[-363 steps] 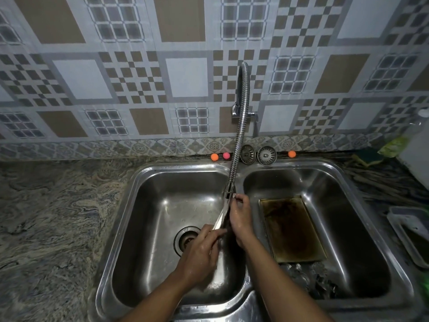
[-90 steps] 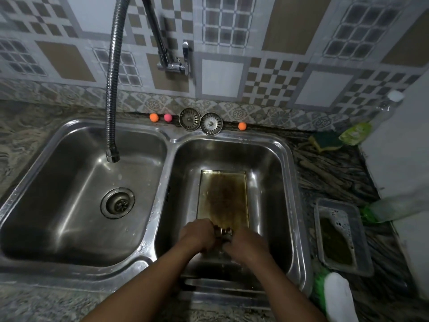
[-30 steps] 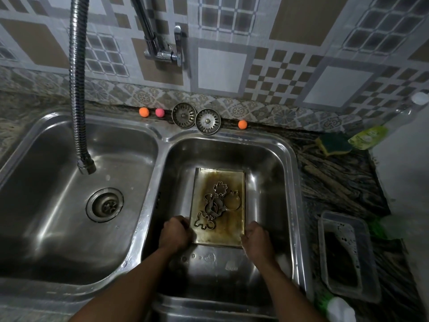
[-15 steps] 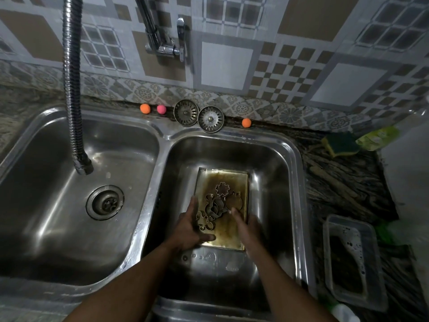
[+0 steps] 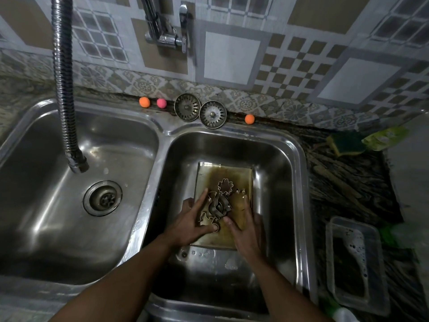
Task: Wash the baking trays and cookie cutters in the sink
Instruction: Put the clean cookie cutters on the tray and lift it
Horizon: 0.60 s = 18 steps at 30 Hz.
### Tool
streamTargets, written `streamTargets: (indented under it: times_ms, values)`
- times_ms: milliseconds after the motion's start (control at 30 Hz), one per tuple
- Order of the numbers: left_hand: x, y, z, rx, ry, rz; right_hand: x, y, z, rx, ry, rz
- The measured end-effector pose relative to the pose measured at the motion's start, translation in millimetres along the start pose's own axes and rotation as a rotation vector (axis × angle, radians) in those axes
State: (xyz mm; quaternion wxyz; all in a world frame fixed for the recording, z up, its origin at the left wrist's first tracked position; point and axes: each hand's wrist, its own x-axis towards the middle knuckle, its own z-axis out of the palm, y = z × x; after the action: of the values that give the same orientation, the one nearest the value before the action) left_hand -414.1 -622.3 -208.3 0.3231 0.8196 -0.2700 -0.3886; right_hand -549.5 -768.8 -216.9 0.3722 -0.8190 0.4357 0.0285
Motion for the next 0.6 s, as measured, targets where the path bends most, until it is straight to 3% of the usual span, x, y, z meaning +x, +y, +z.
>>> streamTargets:
  times_ms: [233, 600]
  values:
    - [-2.2, 24.6, -9.7, 0.205, 0.204, 0.102, 6.6, -18.3, -22.7, 0.096, 0.056, -0.176]
    - [-7.6, 61.1, -33.7, 0.17, 0.576, 0.223, 5.6, -65.9, -56.3, 0.028, 0.216, -0.37]
